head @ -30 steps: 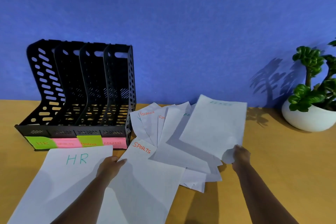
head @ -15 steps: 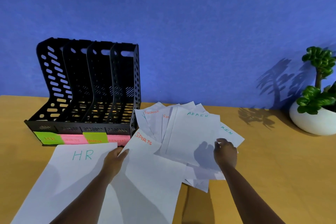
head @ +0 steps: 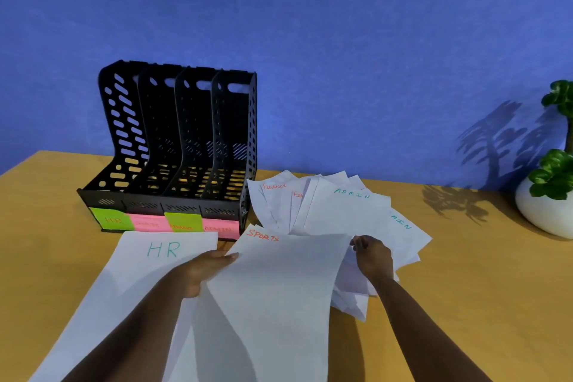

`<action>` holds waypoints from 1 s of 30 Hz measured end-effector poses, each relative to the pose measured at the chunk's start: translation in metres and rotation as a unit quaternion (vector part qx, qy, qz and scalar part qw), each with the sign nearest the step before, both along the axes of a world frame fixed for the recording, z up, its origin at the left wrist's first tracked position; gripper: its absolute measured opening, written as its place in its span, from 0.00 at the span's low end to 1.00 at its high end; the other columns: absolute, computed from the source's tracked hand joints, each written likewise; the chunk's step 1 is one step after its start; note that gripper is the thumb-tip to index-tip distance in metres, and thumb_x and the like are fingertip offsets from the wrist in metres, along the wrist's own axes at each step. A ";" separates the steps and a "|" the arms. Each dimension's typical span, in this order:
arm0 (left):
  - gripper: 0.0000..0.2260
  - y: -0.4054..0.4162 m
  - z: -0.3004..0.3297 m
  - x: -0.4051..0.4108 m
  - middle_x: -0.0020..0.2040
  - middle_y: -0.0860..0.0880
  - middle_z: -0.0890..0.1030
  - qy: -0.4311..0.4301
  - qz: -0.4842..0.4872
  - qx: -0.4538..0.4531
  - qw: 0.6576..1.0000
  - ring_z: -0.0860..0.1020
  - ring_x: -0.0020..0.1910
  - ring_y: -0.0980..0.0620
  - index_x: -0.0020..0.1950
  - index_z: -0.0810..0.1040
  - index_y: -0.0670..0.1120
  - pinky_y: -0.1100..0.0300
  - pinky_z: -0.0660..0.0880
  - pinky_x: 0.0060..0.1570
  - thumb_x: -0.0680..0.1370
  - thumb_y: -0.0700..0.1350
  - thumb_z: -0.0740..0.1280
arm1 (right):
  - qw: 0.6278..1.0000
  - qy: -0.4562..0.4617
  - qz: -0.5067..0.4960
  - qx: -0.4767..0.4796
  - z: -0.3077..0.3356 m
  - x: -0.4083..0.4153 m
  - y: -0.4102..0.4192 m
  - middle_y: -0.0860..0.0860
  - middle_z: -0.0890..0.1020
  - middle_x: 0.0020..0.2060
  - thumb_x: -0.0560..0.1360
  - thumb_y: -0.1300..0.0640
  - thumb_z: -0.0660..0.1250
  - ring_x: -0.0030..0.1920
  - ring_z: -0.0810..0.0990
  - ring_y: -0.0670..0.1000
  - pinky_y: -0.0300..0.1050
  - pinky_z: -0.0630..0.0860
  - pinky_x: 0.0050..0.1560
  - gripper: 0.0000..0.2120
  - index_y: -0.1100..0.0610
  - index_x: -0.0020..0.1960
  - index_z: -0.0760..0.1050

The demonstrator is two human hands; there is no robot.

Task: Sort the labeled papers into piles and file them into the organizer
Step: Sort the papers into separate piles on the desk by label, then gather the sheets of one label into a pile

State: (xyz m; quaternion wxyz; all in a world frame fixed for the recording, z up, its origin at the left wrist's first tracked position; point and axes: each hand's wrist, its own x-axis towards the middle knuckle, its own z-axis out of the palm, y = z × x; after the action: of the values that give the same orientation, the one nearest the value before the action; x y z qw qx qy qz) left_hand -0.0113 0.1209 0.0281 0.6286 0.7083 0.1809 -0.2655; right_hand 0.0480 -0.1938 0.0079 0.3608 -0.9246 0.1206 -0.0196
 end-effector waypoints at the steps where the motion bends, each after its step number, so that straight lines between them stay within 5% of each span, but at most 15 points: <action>1: 0.07 0.004 0.003 0.000 0.45 0.51 0.80 -0.005 -0.002 0.019 1.000 0.77 0.44 0.55 0.55 0.76 0.51 0.64 0.72 0.38 0.80 0.47 0.60 | 1.000 -0.002 0.006 -0.002 0.001 0.000 0.002 0.55 0.83 0.54 0.80 0.57 0.56 0.54 0.79 0.57 0.40 0.69 0.46 0.15 0.60 0.51 0.80; 5: 0.12 0.034 -0.002 -0.007 0.48 0.45 0.81 -0.051 0.030 0.109 0.992 0.78 0.43 0.50 0.60 0.76 0.41 0.61 0.73 0.42 0.79 0.44 0.63 | 1.000 -0.001 0.027 0.009 0.005 -0.002 0.006 0.55 0.83 0.52 0.80 0.57 0.56 0.55 0.79 0.56 0.42 0.72 0.53 0.15 0.60 0.51 0.81; 10: 0.18 0.050 -0.031 -0.029 0.65 0.36 0.75 -0.077 0.105 0.263 0.956 0.74 0.60 0.41 0.65 0.73 0.34 0.56 0.67 0.57 0.78 0.42 0.64 | 0.999 0.020 0.038 0.004 0.001 -0.006 0.005 0.55 0.84 0.51 0.80 0.57 0.56 0.55 0.80 0.55 0.42 0.73 0.54 0.15 0.60 0.51 0.81; 17: 0.20 0.054 -0.049 -0.036 0.65 0.39 0.76 -0.075 0.132 0.369 0.917 0.72 0.66 0.39 0.66 0.73 0.40 0.50 0.67 0.64 0.78 0.48 0.63 | 0.994 -0.037 0.050 -0.090 0.000 -0.013 0.008 0.55 0.83 0.53 0.75 0.51 0.64 0.55 0.79 0.56 0.44 0.73 0.54 0.13 0.59 0.52 0.80; 21: 0.20 0.057 -0.050 -0.036 0.66 0.38 0.75 -0.084 0.125 0.387 0.910 0.72 0.66 0.39 0.67 0.72 0.39 0.48 0.66 0.65 0.78 0.48 0.63 | 0.963 0.007 0.177 -0.203 -0.007 -0.020 0.006 0.55 0.68 0.69 0.67 0.35 0.66 0.69 0.65 0.58 0.50 0.66 0.66 0.38 0.55 0.69 0.66; 24: 0.21 0.063 -0.050 -0.037 0.66 0.38 0.74 -0.091 0.131 0.396 0.904 0.71 0.67 0.38 0.67 0.71 0.39 0.48 0.66 0.66 0.78 0.48 0.64 | 0.930 0.085 0.227 -0.276 -0.017 -0.026 0.008 0.52 0.56 0.76 0.75 0.43 0.62 0.75 0.56 0.54 0.48 0.58 0.72 0.34 0.53 0.75 0.53; 30: 0.20 0.065 -0.049 -0.038 0.65 0.39 0.76 -0.091 0.126 0.467 0.871 0.72 0.65 0.37 0.67 0.72 0.40 0.46 0.68 0.64 0.78 0.49 0.62 | 0.907 0.075 0.237 -0.341 -0.015 -0.033 0.007 0.53 0.66 0.72 0.79 0.64 0.51 0.69 0.68 0.54 0.46 0.68 0.67 0.24 0.55 0.74 0.57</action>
State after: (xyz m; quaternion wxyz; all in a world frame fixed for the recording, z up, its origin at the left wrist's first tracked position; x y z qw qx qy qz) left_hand -0.0490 0.1859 -0.0214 0.2662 0.9115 0.3134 -0.0033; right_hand 0.0146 -0.1869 -0.0071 0.0078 -0.9914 -0.0893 0.0955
